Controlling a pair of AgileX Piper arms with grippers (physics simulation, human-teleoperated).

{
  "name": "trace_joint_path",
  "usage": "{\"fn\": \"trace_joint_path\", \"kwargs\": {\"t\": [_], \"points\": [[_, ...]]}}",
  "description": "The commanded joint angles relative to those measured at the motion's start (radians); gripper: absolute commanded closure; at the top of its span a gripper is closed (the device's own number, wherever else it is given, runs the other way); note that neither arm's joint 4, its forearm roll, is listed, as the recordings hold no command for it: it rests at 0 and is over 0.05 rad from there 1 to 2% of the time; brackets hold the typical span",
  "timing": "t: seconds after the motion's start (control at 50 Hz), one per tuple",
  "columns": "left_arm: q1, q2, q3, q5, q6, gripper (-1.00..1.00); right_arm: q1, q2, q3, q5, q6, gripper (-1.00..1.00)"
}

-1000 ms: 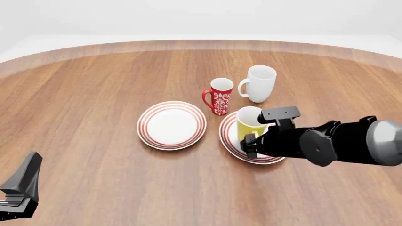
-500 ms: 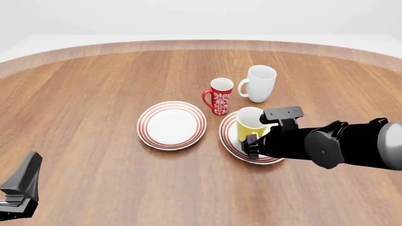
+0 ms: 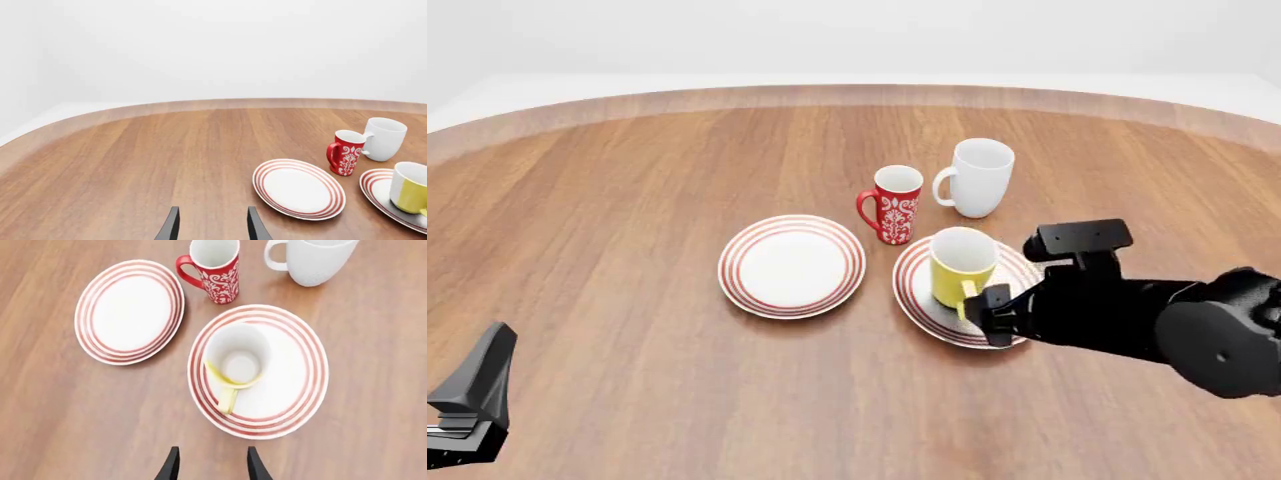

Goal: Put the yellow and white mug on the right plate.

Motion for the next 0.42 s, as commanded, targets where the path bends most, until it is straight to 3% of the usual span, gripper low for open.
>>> {"fn": "trace_joint_path", "kwargs": {"t": [0.02,0.18,0.42], "points": [[0.000,0.000,0.000,0.000,0.000,-1.00,0.015,-0.180,0.022,0.090,-0.008,-1.00],[0.000,0.000,0.000,0.000,0.000,-1.00,0.018,-0.299,0.019,0.133,-0.005,-1.00],[0.000,0.000,0.000,0.000,0.000,-1.00,0.055,-0.342,0.021,0.124,0.008,-1.00]]}}
